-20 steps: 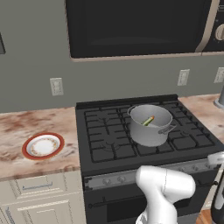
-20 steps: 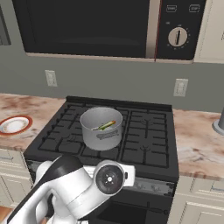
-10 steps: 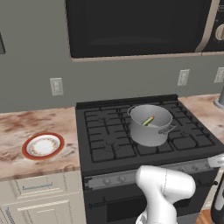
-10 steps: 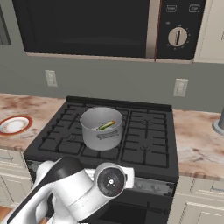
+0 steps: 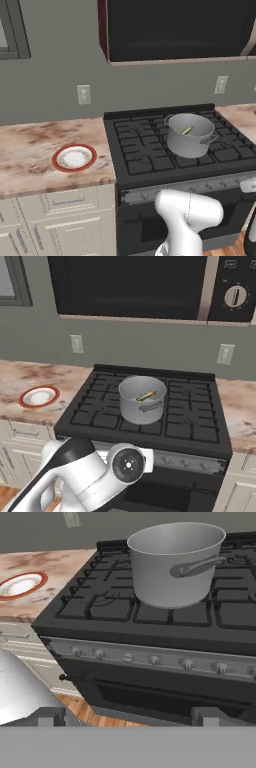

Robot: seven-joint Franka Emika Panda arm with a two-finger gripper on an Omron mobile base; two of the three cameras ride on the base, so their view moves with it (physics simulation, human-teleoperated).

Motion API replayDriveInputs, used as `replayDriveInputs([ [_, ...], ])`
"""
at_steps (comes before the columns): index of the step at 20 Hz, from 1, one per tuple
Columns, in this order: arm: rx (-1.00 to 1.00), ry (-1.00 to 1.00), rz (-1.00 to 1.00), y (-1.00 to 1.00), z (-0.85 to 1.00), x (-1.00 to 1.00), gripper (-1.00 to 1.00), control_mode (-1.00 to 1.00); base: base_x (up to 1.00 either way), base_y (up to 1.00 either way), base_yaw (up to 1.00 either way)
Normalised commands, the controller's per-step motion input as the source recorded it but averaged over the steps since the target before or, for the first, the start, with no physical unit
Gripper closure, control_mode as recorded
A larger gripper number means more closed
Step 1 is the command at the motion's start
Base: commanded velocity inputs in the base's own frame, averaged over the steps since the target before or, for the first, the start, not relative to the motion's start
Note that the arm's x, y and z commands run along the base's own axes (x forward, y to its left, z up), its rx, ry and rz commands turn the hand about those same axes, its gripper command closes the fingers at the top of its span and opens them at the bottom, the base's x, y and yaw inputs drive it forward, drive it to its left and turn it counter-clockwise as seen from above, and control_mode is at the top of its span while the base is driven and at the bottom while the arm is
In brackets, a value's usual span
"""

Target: Retrieve the frozen meat and place it in the pot on a burner. Then turn the burner on.

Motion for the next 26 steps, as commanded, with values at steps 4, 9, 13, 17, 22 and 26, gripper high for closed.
replayDriveInputs([
  [4, 0.00, 0.00, 0.00, 0.00, 0.00, 0.00, -1.00, 1.00, -0.28, 0.67, -0.04],
  [9, 0.00, 0.00, 0.00, 0.00, 0.00, 0.00, -1.00, 1.00, -0.32, 0.29, -0.07],
  [13, 0.00, -0.01, 0.00, 0.00, 0.00, 0.00, -1.00, -1.00, -0.06, 0.03, -0.02],
  [17, 0.00, -0.04, 0.00, -0.04, -0.08, 0.01, -1.00, -1.00, 0.00, 0.00, 0.00],
  [22, 0.02, -0.18, 0.01, -0.86, -0.55, 0.08, -1.00, -1.00, 0.00, 0.00, 0.00],
  [26, -0.05, -0.06, 0.00, -0.91, -1.00, 0.14, -1.00, -1.00, 0.00, 0.00, 0.00],
])
